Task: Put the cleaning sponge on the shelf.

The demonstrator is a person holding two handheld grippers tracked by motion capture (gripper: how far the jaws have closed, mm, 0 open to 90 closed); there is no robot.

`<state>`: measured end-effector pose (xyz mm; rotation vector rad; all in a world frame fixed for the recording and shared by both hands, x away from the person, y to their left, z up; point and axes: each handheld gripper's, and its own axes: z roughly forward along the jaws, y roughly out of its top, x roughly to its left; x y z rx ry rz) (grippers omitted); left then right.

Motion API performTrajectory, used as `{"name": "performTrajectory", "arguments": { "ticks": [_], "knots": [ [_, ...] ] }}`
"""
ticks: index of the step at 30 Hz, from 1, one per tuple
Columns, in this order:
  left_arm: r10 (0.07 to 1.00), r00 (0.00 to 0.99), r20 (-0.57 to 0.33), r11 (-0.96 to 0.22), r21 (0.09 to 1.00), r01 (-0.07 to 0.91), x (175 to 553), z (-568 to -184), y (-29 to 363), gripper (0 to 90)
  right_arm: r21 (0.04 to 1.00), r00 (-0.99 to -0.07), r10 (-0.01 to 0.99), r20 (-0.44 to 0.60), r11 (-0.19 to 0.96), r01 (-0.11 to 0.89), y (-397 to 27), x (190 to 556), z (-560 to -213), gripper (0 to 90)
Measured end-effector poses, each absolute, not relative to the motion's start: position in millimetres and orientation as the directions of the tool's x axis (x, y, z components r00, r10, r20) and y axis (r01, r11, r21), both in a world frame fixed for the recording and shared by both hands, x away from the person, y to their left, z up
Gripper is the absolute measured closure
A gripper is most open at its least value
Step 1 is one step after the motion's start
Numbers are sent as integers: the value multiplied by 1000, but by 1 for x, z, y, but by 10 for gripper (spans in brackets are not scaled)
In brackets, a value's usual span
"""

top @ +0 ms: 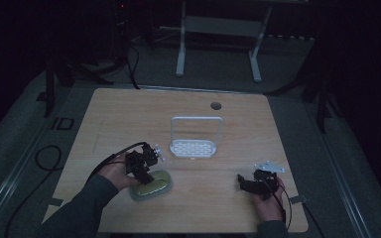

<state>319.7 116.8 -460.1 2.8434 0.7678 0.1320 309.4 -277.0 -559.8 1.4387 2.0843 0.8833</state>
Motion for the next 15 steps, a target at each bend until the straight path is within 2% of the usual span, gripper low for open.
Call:
{"name": "performTrajectory", "arguments": {
  "ticks": [15],
  "knots": [
    [488, 873, -4, -863, 143, 484, 325, -468, 106, 617, 723, -351, 936, -10, 249, 644, -277, 309, -560, 135]
  ]
}}
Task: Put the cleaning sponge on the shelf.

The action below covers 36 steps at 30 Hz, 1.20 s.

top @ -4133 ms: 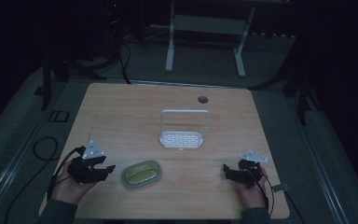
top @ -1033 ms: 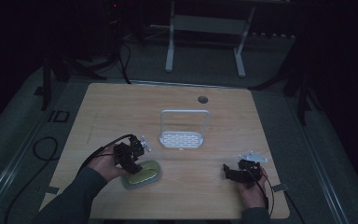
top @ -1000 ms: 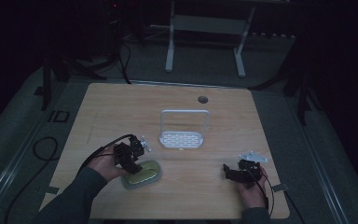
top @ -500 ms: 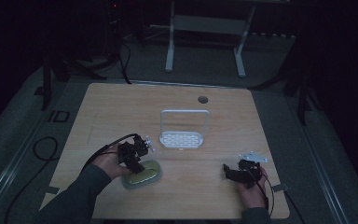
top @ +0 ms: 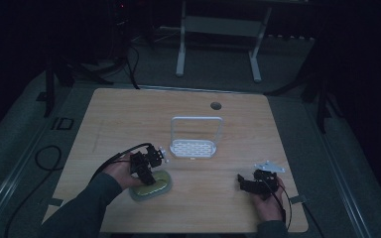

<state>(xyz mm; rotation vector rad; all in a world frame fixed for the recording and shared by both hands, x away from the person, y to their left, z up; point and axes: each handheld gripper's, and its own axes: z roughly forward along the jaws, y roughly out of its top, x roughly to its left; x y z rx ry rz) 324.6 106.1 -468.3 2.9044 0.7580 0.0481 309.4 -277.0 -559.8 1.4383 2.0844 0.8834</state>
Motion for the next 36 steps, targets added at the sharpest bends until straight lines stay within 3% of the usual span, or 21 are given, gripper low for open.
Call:
{"name": "performTrajectory", "arguments": {
  "ticks": [14, 22, 36],
  "knots": [
    [472, 881, -1, -877, 101, 470, 328, -472, 101, 644, 723, -351, 936, -9, 249, 644, -277, 309, -560, 135],
    [446, 895, -15, -892, 70, 446, 327, -474, 99, 709, 723, -351, 936, -10, 249, 644, -277, 309, -560, 135],
    [404, 915, -7, -913, 60, 403, 327, -472, 96, 716, 723, -351, 936, -10, 249, 644, -277, 309, -560, 135]
  ]
}}
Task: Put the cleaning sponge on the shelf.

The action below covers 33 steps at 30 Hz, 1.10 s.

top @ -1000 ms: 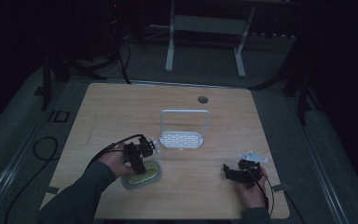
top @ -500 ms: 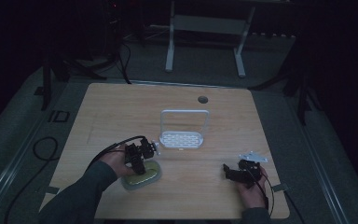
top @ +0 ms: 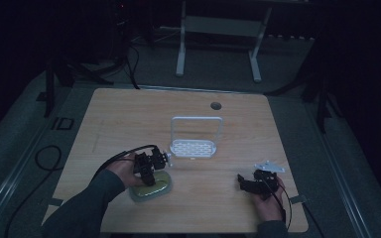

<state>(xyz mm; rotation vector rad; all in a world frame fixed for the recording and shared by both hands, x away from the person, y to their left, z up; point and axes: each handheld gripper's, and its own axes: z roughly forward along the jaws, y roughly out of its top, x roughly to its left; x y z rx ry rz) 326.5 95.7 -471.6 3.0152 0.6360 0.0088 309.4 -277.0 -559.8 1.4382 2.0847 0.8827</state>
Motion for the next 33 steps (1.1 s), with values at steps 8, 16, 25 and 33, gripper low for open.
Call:
{"name": "performTrajectory", "arguments": {
  "ticks": [8, 16, 25, 33],
  "knots": [
    [382, 924, 15, -922, 80, 380, 329, -463, 90, 716, 723, -351, 936, -10, 249, 645, -277, 309, -560, 135],
    [337, 940, 55, -939, 98, 330, 329, -457, 85, 715, 723, -350, 937, -9, 248, 645, -277, 309, -560, 135],
    [321, 944, 81, -943, 122, 310, 332, -451, 80, 715, 723, -350, 937, -9, 248, 645, -277, 309, -560, 135],
    [320, 941, 106, -941, 152, 303, 336, -444, 75, 716, 722, -349, 937, -8, 247, 646, -277, 309, -560, 135]
  ]
}}
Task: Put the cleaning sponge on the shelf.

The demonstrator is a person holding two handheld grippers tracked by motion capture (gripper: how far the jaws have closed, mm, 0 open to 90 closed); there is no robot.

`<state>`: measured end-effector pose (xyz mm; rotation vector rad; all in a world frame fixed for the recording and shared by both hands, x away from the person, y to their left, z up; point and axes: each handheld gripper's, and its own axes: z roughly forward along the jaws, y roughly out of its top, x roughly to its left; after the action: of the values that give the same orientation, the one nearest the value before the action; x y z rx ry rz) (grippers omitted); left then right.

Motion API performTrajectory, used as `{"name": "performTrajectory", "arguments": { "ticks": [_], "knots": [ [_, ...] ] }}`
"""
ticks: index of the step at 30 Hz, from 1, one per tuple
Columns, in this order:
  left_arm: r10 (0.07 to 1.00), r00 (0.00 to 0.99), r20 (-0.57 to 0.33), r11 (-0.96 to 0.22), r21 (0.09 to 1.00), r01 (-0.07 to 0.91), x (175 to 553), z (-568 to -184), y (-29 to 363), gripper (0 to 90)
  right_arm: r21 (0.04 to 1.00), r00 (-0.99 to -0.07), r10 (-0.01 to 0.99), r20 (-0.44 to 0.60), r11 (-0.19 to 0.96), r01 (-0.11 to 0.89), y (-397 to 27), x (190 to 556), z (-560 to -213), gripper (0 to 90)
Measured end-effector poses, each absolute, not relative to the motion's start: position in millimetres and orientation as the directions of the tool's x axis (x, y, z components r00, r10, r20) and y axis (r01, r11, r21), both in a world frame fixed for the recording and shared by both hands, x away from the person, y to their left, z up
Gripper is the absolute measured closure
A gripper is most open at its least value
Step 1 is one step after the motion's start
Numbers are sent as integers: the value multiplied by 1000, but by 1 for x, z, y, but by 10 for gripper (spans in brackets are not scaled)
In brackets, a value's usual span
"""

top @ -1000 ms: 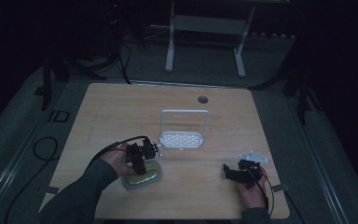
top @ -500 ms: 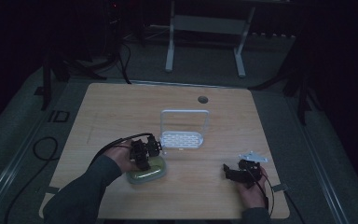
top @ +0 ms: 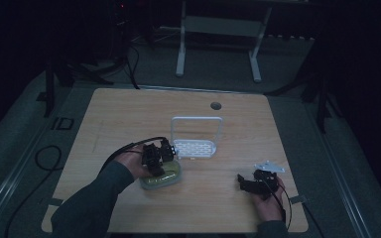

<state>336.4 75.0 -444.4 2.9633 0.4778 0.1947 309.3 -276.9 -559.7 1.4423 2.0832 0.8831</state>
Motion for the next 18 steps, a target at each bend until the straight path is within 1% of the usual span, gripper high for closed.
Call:
{"name": "performTrajectory", "arguments": {
  "ticks": [7, 11, 18],
  "knots": [
    [309, 944, 116, -943, 169, 288, 339, -441, 69, 716, 724, -350, 937, -9, 248, 644, -277, 309, -560, 135],
    [282, 950, 131, -952, 158, 261, 341, -440, 61, 716, 724, -350, 937, -10, 248, 644, -277, 309, -560, 135],
    [259, 955, 141, -957, 169, 235, 345, -438, 53, 716, 723, -351, 936, -10, 249, 645, -277, 309, -560, 135]
  ]
}}
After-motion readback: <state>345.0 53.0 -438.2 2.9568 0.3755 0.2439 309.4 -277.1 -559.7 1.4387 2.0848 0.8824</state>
